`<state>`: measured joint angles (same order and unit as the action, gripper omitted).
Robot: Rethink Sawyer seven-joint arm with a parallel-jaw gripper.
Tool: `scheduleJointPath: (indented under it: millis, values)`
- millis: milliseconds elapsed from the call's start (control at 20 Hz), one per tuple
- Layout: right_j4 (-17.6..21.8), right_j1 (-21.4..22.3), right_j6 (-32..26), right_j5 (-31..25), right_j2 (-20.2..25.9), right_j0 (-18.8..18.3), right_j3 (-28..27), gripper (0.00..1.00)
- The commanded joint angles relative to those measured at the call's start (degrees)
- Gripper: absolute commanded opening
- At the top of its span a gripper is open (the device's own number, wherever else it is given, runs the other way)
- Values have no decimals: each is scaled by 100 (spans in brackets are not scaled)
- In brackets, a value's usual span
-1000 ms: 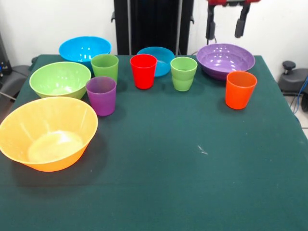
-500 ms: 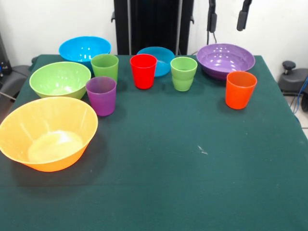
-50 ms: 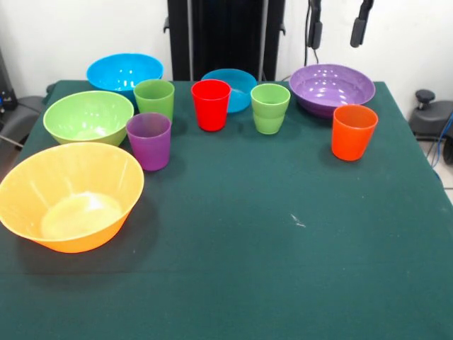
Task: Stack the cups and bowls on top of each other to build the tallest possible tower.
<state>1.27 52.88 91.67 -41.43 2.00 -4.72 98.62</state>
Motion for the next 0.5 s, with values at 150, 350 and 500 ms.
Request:
scheduleJointPath:
  millis: [150, 350, 500]
  values:
    - [130, -687, 748, 150, 193, 22, 17, 100]
    - [105, -820, 691, 449, 270, -14, 53, 100]
    - [55, -742, 503, 964, 459, -195, 388, 100]
